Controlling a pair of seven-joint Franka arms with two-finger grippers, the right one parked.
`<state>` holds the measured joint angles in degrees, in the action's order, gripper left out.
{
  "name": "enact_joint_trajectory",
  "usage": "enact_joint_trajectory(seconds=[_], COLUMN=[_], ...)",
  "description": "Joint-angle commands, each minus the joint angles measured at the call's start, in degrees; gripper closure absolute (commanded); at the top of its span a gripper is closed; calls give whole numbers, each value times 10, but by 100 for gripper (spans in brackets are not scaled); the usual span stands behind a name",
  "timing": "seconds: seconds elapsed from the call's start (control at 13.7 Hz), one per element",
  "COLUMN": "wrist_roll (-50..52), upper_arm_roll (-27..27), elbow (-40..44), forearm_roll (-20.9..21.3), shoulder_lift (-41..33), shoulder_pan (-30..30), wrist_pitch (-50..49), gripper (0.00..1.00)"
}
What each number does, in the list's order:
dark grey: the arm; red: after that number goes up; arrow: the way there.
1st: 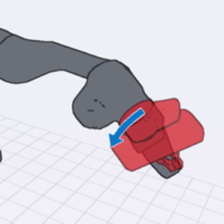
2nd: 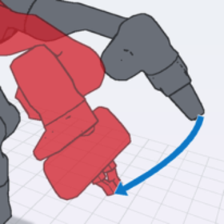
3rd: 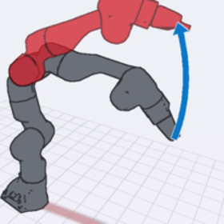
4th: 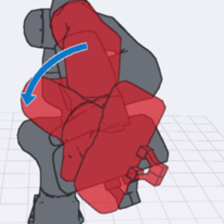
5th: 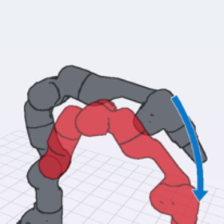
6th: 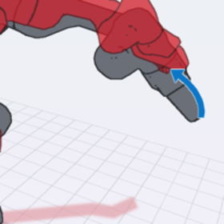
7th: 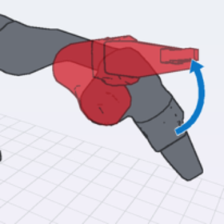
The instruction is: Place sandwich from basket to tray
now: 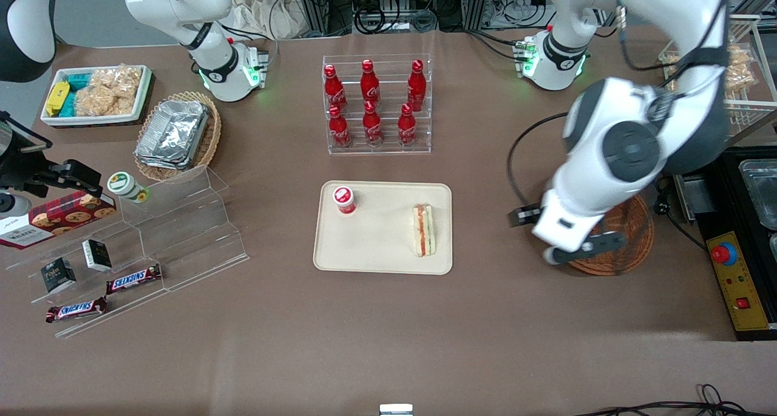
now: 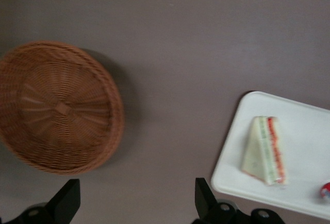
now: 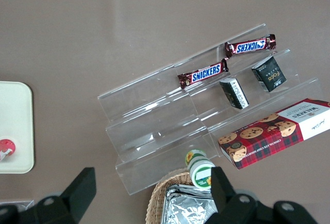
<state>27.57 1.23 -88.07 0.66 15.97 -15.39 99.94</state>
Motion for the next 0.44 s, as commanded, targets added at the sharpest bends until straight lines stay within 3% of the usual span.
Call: enact_joint_trajectory(seconds=[0.0,0.15,0.37], wrist_roll=[-114,-170,-247], upper_arm_roll=[-57,-97,-130], elbow=[-111,-106,-23], forearm_roll=[-27,-27,-27], shoulder_lift=[-101,-109,-70], shoulder_pan=[-3,-3,-3], wrist_pitch=[2,-27,-77], gripper=[0,0,0])
